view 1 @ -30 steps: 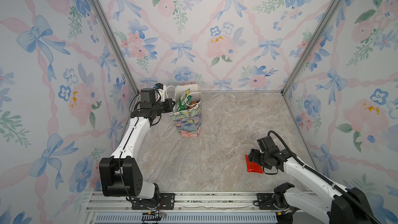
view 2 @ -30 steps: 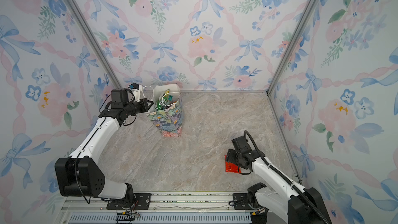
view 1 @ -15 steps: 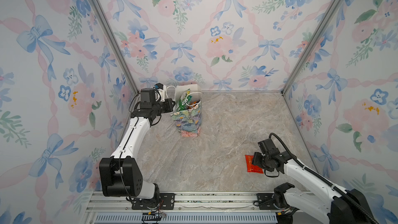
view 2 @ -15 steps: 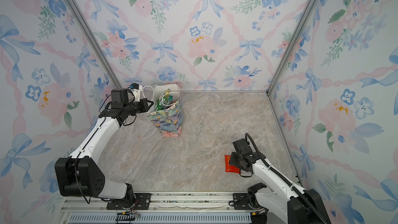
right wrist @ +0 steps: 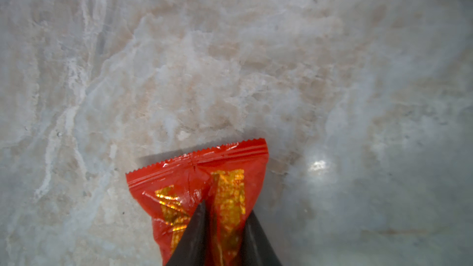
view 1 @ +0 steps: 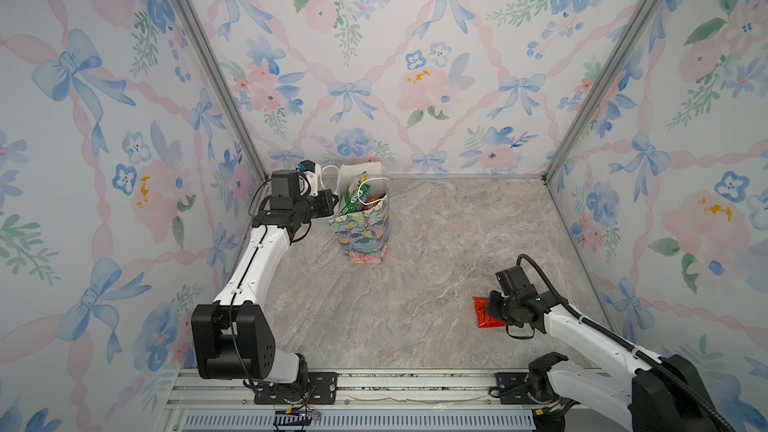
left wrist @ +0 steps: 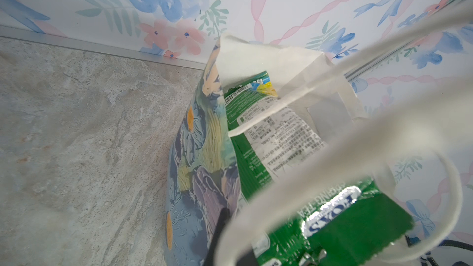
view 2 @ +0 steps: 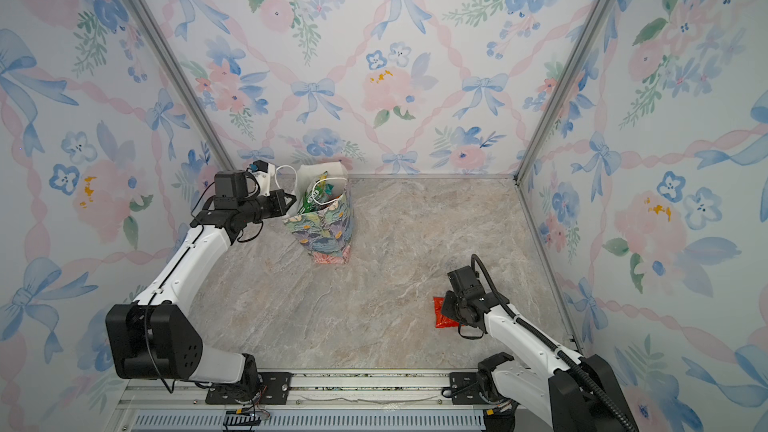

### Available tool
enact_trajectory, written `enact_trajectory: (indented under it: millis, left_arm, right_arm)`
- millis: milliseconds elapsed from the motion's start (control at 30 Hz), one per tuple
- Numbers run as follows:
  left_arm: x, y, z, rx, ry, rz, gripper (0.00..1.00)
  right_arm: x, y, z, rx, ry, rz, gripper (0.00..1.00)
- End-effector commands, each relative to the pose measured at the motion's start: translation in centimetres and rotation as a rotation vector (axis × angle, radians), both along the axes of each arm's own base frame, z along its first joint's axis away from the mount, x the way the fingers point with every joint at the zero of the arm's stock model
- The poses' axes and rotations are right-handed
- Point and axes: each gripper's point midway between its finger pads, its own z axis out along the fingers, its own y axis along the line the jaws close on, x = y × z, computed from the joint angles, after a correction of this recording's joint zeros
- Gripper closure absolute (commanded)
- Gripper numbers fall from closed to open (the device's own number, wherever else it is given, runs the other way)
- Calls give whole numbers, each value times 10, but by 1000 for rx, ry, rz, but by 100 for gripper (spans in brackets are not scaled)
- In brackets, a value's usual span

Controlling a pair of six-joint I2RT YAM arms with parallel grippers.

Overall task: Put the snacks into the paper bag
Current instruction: 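Close the right gripper on the red packet's edge, then lift the red packet and carry it over the bag mouth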

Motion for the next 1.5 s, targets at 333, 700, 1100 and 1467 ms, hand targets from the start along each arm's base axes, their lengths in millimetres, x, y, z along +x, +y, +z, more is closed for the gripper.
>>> enact_trajectory:
  millis: [333,700,1100,1467]
  left_arm:
    - [1,-1,10,1,-37,-23,100]
    - [1,-3,10,-9,-31,-28,100]
    - [0,-4,12,-16,-34,-35,100]
    - [-1,-6,16,-23,-41,-42,100]
  right_arm:
    - [53,35,86,49,-184,90,95]
    - [163,151,248,92,-562,376,96]
    - [257,261,348,129,-783,562,95]
    - [298,326,356,163,-906,627,95]
